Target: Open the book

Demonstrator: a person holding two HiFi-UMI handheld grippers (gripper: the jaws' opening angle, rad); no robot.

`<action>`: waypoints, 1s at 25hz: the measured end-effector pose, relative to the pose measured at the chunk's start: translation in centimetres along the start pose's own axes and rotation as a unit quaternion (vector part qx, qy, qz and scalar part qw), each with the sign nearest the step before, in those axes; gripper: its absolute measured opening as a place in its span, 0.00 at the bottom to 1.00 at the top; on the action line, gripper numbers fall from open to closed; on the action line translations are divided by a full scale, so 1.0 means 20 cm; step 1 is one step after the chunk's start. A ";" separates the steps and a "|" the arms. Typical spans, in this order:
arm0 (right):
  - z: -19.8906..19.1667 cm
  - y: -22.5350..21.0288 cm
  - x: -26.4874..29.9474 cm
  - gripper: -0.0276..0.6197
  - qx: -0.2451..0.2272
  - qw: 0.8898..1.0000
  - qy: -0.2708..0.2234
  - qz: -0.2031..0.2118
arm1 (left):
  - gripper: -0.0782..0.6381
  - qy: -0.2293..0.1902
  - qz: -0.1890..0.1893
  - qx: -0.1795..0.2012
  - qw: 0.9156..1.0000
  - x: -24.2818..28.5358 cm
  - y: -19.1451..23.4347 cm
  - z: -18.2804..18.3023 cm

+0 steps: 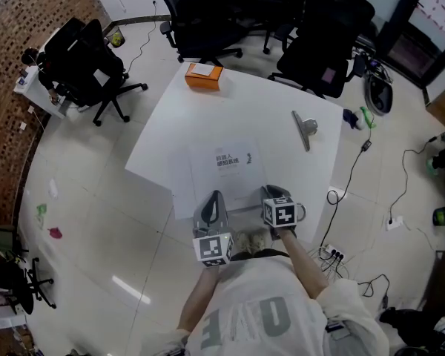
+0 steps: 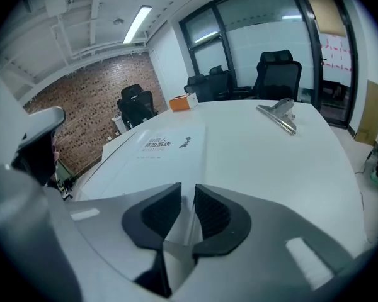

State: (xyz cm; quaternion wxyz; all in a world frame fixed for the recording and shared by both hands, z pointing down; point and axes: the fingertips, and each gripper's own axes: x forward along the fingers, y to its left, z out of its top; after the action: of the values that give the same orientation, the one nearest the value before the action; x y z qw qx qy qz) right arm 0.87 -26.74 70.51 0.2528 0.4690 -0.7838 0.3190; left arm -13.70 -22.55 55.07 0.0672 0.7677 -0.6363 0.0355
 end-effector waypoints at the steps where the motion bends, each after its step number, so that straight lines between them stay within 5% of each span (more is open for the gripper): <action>1: 0.00 0.00 -0.01 0.15 -0.006 1.000 -0.001 -0.002 | 0.13 -0.001 0.002 -0.001 1.000 0.00 0.00 0.00; 25: 0.30 0.33 -0.22 0.08 -0.091 0.991 -0.077 0.057 | 0.12 0.018 0.019 -0.004 1.000 -0.03 0.00 -0.08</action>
State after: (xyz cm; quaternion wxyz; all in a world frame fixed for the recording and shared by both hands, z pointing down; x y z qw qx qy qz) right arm -3.66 -26.33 61.61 0.2150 0.4213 -0.8523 0.2232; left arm -13.78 -21.83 56.53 0.0811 0.7544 -0.6497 0.0479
